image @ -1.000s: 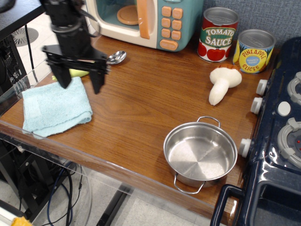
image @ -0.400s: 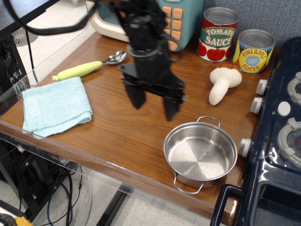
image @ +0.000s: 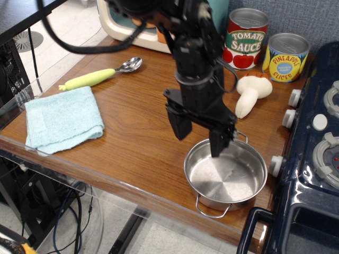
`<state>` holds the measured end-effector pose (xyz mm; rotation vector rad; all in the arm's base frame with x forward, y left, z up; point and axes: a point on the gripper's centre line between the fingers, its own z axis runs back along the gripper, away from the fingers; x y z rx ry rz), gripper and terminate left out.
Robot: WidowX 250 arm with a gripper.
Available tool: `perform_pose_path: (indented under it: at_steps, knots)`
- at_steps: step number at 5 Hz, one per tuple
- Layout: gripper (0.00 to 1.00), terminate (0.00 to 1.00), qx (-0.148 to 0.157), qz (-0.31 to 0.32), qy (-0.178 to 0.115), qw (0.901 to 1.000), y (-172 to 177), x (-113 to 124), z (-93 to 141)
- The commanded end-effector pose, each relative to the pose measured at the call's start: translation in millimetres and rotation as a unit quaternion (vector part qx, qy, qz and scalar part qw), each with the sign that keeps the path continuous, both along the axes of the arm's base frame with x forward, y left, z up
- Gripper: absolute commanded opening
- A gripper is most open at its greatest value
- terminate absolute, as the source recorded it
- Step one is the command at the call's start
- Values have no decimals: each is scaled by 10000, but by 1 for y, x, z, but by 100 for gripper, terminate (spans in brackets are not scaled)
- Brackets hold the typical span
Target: Move the place on top of the blue cloth
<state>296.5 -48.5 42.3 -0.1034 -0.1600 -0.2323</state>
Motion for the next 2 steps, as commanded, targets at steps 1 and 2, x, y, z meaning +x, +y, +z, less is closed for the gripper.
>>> perform_pose_path:
  at_steps: [1,2]
  knots:
    - [0,0,257,-327,20,9991,-6,-5,-14]
    - [0,0,185,-318,122,9992,-1,-8,-16]
